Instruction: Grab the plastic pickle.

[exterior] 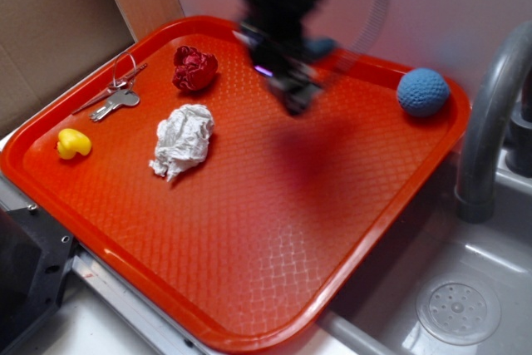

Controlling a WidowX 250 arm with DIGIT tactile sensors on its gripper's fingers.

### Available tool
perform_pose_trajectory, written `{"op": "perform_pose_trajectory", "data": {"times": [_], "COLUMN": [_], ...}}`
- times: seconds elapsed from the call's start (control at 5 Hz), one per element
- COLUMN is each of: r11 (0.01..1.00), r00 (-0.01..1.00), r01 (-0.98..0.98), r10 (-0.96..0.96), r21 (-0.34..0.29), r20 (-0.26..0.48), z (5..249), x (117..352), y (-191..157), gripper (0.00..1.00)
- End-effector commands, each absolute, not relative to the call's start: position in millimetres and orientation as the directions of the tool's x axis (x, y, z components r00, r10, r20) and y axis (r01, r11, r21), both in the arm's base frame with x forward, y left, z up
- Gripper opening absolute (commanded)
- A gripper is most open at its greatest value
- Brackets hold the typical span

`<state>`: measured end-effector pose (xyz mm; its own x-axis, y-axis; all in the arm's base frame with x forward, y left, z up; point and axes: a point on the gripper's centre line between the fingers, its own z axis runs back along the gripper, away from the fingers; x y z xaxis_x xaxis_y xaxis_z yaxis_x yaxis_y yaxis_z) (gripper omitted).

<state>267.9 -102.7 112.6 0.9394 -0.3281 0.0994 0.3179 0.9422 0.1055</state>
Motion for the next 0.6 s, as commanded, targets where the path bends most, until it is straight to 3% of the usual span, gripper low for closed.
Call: {"op": "perform_pose_trajectory", "data": {"times": [0.0, 0.4], "r11": [0.987, 0.988], "r00": [0.977, 0.982], "r01": [0.1, 0.115], "r10": [-0.122, -0.128], "r21": [0.127, 0.103], "r20": [0.177, 0.137], "z": [220.7, 228.6], "x": [246.6, 257.3], "y": [-76.7, -73.2], "gripper": [0.0, 0.0]}}
